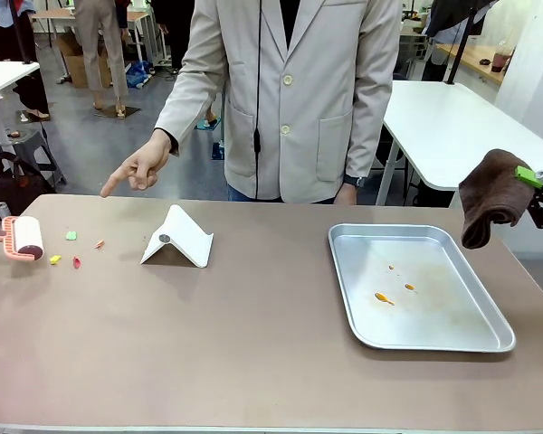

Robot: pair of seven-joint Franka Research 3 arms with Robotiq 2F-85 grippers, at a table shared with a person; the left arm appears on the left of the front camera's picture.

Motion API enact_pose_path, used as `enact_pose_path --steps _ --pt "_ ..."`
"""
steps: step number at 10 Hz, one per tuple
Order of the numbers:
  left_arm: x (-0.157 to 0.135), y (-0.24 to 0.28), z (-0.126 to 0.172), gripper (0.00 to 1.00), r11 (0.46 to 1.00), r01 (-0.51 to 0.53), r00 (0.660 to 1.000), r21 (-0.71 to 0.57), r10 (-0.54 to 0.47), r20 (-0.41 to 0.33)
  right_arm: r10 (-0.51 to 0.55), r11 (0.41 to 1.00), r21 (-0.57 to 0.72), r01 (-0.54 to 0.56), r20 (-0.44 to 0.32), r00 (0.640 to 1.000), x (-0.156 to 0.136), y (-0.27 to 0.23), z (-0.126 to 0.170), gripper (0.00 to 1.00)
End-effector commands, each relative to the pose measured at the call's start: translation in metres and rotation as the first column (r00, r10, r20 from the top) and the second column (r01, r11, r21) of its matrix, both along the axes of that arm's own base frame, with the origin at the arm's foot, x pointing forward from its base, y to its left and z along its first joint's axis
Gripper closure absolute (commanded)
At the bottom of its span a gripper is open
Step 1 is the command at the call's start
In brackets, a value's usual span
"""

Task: Clean the surface of the table.
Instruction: If a person points to the right, clean the right side of the table with your right hand, and if they point to the left, clean the left side with your left hand.

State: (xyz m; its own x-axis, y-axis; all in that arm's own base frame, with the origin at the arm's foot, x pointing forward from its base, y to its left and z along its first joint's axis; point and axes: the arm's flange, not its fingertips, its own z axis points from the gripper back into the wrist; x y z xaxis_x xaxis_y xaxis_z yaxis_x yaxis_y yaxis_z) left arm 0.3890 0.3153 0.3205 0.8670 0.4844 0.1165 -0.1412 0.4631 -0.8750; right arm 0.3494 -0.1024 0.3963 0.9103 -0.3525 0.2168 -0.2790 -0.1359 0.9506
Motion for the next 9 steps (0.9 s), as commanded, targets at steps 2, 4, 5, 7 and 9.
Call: enact_pose_path --steps 2,4,5,7,9 --pt "0.005 -0.002 -0.004 0.91 1.0 0.003 0.997 0.025 -0.001 -0.072 0.011 1.0 0.011 -0.011 0.011 1.0 -0.004 -0.002 0.003 1.0" --pt "0.006 -0.003 -0.007 0.91 0.999 0.01 0.996 0.041 -0.006 -0.088 0.011 1.0 0.011 -0.011 0.011 1.0 -0.004 -0.002 0.003 1.0" --pt "0.009 -0.004 -0.01 0.91 0.999 0.011 0.994 0.047 -0.006 -0.11 0.011 1.0 0.011 -0.011 0.011 1.0 -0.004 -0.002 0.003 1.0" --pt "0.013 -0.015 -0.011 0.91 0.998 0.015 0.992 0.063 -0.006 -0.127 0.011 1.0 0.011 -0.011 0.011 1.0 -0.004 -0.002 0.003 1.0" --pt "0.017 -0.019 -0.013 0.91 0.998 0.024 0.99 0.062 -0.015 -0.137 0.011 1.0 0.011 -0.011 0.011 1.0 -0.004 -0.002 0.003 1.0"
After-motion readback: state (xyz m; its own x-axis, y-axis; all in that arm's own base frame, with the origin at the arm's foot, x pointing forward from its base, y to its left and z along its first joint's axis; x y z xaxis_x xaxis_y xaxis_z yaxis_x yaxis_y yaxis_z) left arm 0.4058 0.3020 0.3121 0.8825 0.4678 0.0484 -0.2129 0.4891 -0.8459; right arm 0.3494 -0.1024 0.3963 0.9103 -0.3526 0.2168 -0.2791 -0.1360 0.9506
